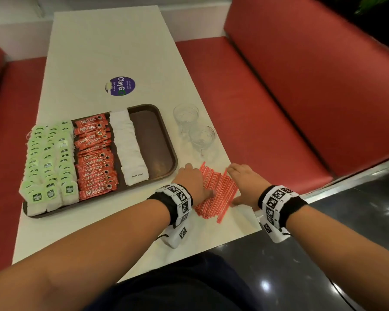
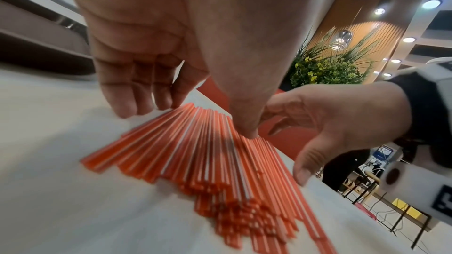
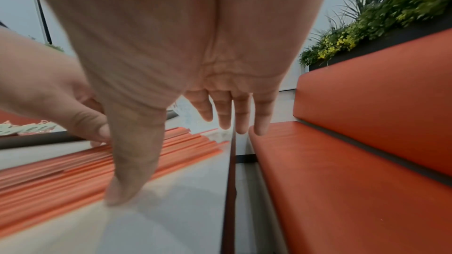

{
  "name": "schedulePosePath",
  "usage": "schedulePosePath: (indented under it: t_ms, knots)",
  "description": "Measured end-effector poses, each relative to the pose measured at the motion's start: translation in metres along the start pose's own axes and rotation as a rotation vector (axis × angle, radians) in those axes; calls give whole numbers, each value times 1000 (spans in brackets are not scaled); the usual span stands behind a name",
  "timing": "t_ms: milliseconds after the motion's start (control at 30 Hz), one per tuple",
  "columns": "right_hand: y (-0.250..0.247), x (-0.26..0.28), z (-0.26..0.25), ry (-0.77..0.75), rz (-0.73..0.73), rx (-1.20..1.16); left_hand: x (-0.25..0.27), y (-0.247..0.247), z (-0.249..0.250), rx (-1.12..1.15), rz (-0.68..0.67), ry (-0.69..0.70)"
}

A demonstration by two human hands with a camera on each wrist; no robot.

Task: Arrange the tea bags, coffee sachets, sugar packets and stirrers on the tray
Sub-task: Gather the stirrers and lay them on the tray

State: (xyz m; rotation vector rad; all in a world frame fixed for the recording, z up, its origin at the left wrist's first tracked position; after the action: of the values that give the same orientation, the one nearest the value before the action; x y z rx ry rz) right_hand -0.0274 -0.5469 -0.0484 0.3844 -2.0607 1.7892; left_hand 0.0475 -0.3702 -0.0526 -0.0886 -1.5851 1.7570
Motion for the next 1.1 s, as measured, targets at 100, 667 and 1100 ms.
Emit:
schedulePosePath:
  t_ms: [100, 667, 1100]
  knots:
    - [-4, -8, -3, -16, 0, 0, -2, 5, 6, 6, 24, 14]
    - [4, -16, -91, 59, 48, -227, 16, -4, -39, -57, -134, 341]
    - [4, -33, -131, -145, 119, 146, 36, -8, -81, -141, -91, 314]
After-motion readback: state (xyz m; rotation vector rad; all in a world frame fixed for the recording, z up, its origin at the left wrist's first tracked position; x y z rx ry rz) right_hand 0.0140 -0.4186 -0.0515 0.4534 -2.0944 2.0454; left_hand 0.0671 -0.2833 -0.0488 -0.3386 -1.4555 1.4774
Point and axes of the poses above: each hand's wrist, its own x-axis away from the middle knuckle, its own y-axis out of the palm, z = x × y, the point moved 2 cm from there along -x, towards the middle knuckle, and after that the axes turned 3 degrees about y, right-handed, at the moved point
